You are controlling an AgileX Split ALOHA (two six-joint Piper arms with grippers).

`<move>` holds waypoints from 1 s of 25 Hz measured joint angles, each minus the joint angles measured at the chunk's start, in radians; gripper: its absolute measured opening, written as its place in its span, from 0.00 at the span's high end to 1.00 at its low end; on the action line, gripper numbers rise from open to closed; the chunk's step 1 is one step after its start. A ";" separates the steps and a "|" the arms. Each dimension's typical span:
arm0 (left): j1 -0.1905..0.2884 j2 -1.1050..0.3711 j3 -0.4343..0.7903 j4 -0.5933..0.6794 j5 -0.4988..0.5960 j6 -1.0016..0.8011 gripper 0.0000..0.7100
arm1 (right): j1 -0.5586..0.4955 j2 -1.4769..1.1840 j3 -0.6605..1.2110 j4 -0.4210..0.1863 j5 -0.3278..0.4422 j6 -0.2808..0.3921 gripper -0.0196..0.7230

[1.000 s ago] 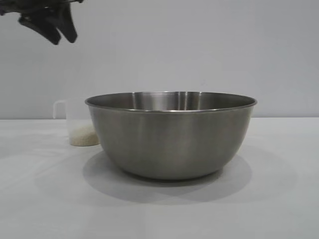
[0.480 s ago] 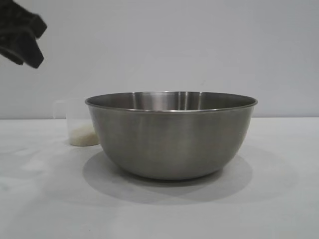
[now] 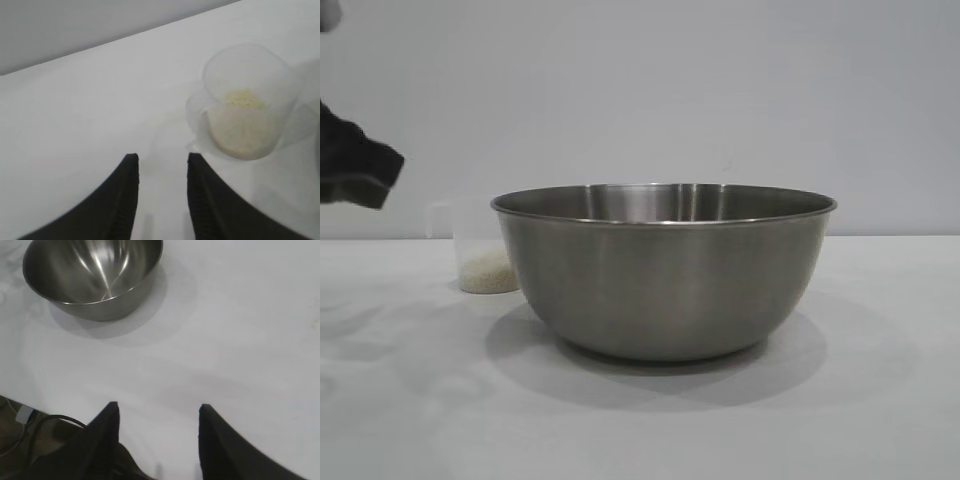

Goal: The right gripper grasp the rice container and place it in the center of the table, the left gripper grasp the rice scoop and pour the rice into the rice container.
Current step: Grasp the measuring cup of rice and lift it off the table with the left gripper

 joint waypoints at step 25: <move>0.000 0.205 -0.217 -0.048 -0.005 -0.013 0.67 | 0.000 0.000 0.000 0.000 0.000 0.000 0.52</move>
